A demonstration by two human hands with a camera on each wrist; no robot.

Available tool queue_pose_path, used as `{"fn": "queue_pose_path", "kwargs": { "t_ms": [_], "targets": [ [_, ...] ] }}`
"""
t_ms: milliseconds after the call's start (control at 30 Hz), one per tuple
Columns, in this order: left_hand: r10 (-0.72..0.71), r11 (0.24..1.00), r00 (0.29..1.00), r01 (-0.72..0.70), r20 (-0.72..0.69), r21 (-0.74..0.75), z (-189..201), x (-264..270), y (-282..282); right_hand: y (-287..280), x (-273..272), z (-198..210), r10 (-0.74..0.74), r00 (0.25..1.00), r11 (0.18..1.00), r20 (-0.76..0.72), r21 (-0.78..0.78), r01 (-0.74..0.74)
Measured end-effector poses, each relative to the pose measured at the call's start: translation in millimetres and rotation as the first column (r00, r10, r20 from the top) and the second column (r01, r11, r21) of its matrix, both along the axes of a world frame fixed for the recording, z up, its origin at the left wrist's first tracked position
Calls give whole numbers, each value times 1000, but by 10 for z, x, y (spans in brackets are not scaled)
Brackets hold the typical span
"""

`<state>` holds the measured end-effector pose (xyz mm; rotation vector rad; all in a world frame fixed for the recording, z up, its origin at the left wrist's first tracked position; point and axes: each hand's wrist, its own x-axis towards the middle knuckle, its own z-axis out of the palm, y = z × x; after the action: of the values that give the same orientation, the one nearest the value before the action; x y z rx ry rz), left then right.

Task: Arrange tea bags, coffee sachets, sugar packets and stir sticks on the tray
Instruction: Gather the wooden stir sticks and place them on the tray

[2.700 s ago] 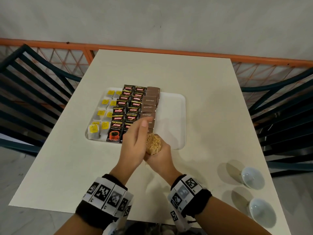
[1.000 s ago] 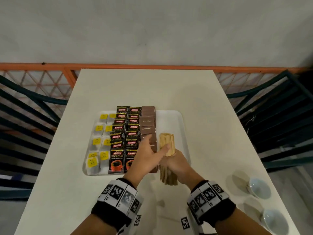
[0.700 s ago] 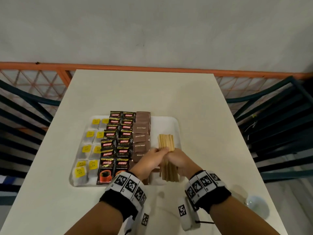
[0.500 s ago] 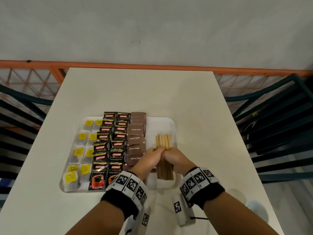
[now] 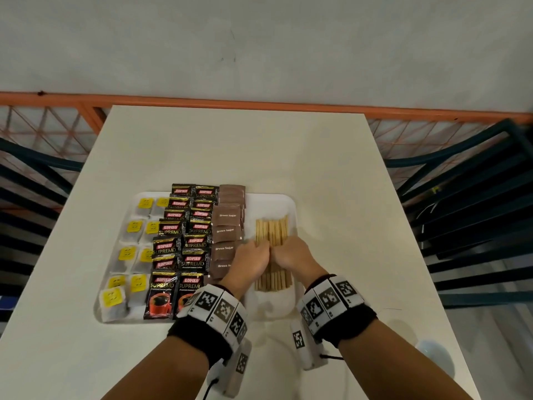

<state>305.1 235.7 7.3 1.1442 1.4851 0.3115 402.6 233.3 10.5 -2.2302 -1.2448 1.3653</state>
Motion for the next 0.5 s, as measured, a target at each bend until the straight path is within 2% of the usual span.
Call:
{"fn": "queue_pose_path", "kwargs": {
  "t_ms": [233, 367, 500],
  "targets": [
    [-97, 990, 984, 110, -147, 84, -75, -25, -60, -8, 30, -172, 59, 989, 998, 137, -4, -59],
    [-131, 984, 976, 149, -171, 99, -61, -58, -93, -4, 71, -391, 79, 973, 997, 217, -19, -76],
    [-130, 980, 971, 157, -201, 122, -48, -104, -136, -99, 101, -248, 78, 962, 997, 263, -1, -80]
  ]
}}
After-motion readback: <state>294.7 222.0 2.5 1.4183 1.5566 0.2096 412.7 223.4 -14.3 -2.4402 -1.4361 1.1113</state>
